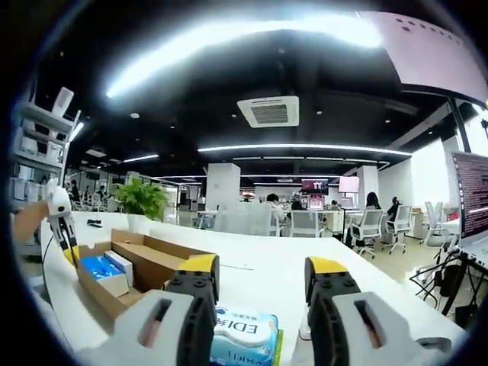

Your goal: Operate the shoe box by opening the lid, removing the specified soft item, and placing it in the target area until the item is outside and the box remains undamaged.

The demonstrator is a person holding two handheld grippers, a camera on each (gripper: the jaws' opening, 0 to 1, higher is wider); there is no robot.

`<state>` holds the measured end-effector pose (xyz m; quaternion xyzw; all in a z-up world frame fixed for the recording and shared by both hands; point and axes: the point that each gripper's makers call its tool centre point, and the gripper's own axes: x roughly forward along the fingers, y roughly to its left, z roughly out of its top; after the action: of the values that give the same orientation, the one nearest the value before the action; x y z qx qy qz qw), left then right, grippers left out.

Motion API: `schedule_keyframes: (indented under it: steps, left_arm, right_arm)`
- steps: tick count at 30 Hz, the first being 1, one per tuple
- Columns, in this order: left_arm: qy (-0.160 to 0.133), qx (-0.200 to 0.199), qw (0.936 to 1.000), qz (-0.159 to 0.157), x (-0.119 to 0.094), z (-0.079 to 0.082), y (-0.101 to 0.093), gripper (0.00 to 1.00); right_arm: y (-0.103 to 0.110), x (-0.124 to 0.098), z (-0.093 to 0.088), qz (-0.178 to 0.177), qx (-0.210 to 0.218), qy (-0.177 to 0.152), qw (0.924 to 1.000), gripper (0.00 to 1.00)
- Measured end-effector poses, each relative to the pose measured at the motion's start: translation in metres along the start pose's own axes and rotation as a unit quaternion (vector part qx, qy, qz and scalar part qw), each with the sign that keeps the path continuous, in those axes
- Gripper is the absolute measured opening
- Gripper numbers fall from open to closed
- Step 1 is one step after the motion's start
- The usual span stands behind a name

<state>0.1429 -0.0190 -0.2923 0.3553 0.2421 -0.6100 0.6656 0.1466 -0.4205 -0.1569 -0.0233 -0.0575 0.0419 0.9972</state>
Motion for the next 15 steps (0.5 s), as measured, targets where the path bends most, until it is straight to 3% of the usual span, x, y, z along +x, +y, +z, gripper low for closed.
schedule_keyframes:
  steps: [15]
  left_arm:
    - [0.002, -0.005, 1.0000, -0.004, -0.001, 0.000, -0.001, 0.03]
  right_arm:
    - [0.014, 0.002, -0.001, 0.022, -0.009, 0.006, 0.9997, 0.43]
